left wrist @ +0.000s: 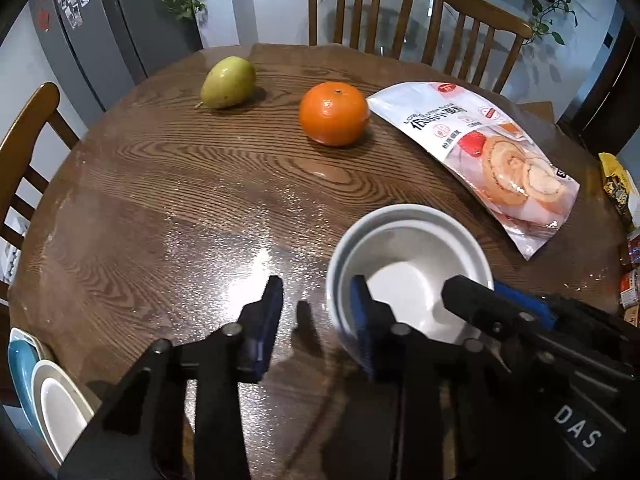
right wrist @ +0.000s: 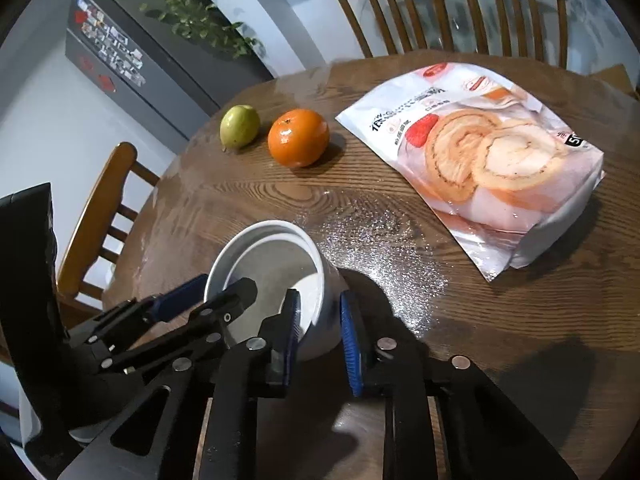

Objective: Organize plates and bowls
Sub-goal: 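Close both grippers on the ramekin rim and lift it, then carry the ramekin with both grippers over the nested white bowls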

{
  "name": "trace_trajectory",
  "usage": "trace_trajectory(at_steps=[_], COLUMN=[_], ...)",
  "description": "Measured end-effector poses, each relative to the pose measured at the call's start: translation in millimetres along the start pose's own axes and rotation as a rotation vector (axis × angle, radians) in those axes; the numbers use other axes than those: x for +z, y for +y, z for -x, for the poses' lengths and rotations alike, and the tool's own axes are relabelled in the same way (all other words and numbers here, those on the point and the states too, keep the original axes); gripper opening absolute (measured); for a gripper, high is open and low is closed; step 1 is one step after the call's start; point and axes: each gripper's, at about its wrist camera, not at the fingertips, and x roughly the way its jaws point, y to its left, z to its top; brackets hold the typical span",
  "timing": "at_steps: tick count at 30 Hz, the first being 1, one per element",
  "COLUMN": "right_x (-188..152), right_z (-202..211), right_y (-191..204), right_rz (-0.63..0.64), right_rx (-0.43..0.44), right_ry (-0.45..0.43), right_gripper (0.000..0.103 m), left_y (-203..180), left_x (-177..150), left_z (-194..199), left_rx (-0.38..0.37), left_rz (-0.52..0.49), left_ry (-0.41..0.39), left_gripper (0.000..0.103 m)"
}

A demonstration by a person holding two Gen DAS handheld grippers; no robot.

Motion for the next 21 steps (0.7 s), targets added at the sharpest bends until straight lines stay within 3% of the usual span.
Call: trace_trajectory(at_steps=[4, 21], right_x=[0, -33], right_z=[-1, 13], right_y=[0, 16], right_rz=[-0.007, 0.004], right_rx=[0.0, -0.025], right_ry=[0.001, 0.001], right_gripper=[0.019, 0.016], left_y=[-6, 1], left_x=[-5, -43], left_z=[1, 22], left_rx=[-0.029, -0.041], left_rz=[0.0, -0.037], left_ry=[-0.008, -0.031], left_gripper=[0.012, 0.012])
